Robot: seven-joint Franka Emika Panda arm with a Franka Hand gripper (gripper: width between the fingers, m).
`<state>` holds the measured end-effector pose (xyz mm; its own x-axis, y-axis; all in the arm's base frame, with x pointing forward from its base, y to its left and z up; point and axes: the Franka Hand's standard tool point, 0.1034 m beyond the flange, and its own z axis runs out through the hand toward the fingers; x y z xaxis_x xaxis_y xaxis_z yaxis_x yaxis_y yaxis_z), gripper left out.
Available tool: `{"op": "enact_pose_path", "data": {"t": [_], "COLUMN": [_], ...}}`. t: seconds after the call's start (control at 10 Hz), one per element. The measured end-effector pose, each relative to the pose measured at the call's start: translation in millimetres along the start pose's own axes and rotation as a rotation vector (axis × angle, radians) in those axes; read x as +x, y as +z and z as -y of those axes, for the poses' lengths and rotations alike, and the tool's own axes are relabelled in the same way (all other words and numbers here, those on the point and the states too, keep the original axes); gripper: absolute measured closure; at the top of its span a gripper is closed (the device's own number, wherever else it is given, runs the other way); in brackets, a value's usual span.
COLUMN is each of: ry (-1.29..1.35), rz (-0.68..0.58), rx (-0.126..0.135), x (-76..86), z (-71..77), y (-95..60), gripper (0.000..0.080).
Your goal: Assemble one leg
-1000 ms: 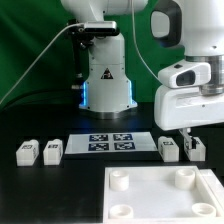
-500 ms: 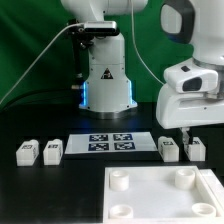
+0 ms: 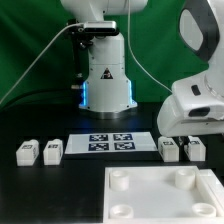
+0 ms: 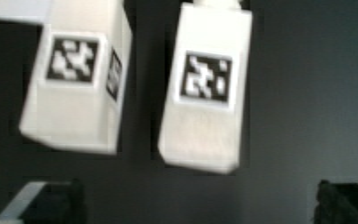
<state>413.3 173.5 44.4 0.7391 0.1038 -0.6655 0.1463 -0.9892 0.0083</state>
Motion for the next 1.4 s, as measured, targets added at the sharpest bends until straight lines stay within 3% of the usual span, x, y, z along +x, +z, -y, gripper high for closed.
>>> {"op": "enact_pose_path", "data": {"t": [0.2, 0.7, 1.2, 1.4], "ry": [0.006, 0.054, 0.058, 0.058], "rz": [0.021, 0.058, 0.069, 0.069], "rx": [0.006, -0.011, -0.009, -0.009], "x": [11.5, 6.6, 7.4, 7.4], "z": [2.7, 15.2, 9.7, 9.7], "y": [-0.6, 22.2, 35.0, 35.0], "gripper": [0.0151, 0.0151, 0.0151, 0.0402]}}
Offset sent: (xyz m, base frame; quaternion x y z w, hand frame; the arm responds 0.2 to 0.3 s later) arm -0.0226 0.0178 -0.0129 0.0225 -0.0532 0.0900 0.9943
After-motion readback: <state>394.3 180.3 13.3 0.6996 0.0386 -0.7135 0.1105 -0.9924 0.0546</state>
